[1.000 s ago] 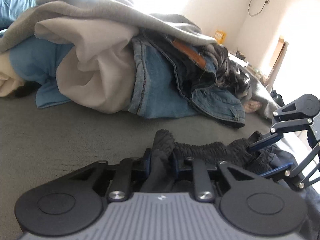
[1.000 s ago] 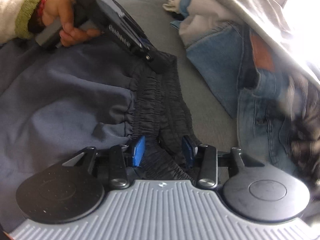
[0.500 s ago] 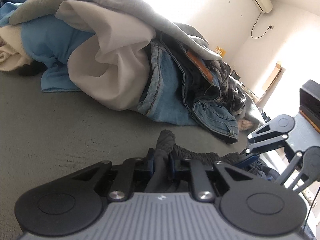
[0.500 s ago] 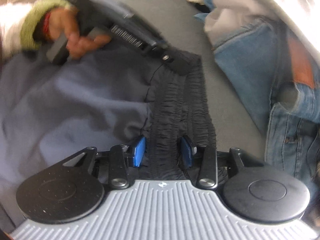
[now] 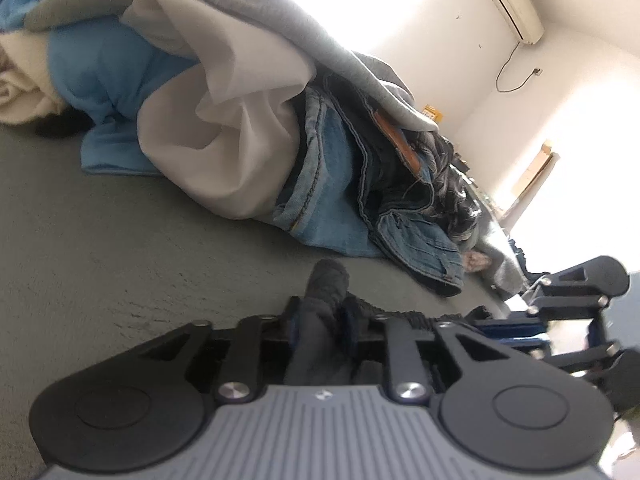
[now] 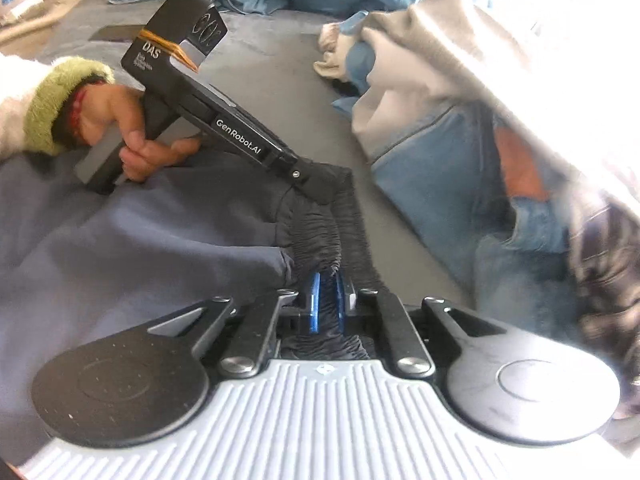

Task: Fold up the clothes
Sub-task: 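Pull the waistband taut between both tools and lay it flat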

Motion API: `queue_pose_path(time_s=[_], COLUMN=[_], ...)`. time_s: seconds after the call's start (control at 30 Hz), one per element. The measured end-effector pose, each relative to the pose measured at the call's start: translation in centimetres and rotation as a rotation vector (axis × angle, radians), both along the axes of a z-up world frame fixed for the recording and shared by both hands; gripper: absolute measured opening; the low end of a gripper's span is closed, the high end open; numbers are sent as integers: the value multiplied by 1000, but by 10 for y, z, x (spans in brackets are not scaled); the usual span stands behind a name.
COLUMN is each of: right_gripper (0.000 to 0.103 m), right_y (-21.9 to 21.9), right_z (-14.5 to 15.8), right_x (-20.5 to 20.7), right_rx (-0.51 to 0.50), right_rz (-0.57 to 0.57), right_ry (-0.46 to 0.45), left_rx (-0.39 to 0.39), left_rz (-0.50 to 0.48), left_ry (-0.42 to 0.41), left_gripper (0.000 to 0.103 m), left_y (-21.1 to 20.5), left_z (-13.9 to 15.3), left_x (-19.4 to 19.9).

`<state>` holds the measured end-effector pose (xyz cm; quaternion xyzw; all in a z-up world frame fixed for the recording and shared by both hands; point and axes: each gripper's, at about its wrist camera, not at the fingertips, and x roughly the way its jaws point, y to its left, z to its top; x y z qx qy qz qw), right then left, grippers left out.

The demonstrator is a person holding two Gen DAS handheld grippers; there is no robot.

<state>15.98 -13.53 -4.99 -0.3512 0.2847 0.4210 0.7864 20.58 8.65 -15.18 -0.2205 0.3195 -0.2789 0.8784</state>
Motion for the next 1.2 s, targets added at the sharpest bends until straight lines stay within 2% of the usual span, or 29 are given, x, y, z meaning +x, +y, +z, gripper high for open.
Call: queue_pose_path(time_s=[0.07, 0.13, 0.2, 0.23, 0.27, 0.37, 0.43, 0.53, 0.6, 0.67, 0.7, 0.77, 0.83, 0.9, 0.97, 1.0, 1.03, 1.1, 1.2], right_gripper=[6, 6, 6, 6, 6, 6, 6, 6, 6, 6, 6, 6, 6, 6, 6, 6, 6, 6, 6], right_y=[6, 9, 11, 12, 12, 15, 17, 20, 23, 25, 26, 28, 28, 25, 21, 19, 19, 20, 19], right_z=[-8, -9, -11, -11, -11, -14, -17, -26, -31, -38, -42, -48, -48, -41, -38, -39, -42, -48, -49], right_x=[-5, -10, -14, -16, -16, -11, -7, 0, 2, 7, 9, 11, 11, 11, 13, 13, 13, 12, 11], right_rx=[-50, -95, -138, -159, -176, -200, -202, -201, -196, -187, -183, -185, -171, -135, -102, -95, -96, -104, -86], right_rz=[-2, 0, 4, 6, 6, -1, -11, -23, -28, -37, -42, -42, -45, -56, -75, -78, -78, -75, -78], right_ry=[-85, -151, -212, -242, -257, -293, -301, -314, -323, -315, -309, -310, -315, -310, -295, -289, -289, -294, -299], left_rx=[-12, 0, 28, 44, 61, 86, 76, 76, 79, 75, 82, 139, 248, 357, 432, 433, 423, 398, 333], left_rz=[-10, -28, -42, -47, -49, -34, -22, -3, 5, 3, -4, -24, -39, -54, -62, -49, -25, 14, 32], left_ry=[0, -16, -38, -48, -53, -45, -38, -19, 22, 33, 23, -17, -46, -75, -83, -90, -99, -103, -38], left_gripper=[50, 54, 53, 47, 35, 20, 14, 13, 19, 38, 43, 59, 60, 55, 26, 20, 7, 8, 8], left_y=[1, -1, -4, -5, -6, -4, 1, 5, 6, 9, 9, 3, -9, -21, -29, -28, -26, -20, -8], left_z=[3, 7, 11, 13, 14, 14, 14, 12, 9, 10, 12, 19, 22, 25, 25, 27, 30, 34, 23], left_x=[0, -2, -5, -5, -6, -2, 1, 5, 10, 10, 8, 3, 1, -1, 0, -1, -1, -1, 8])
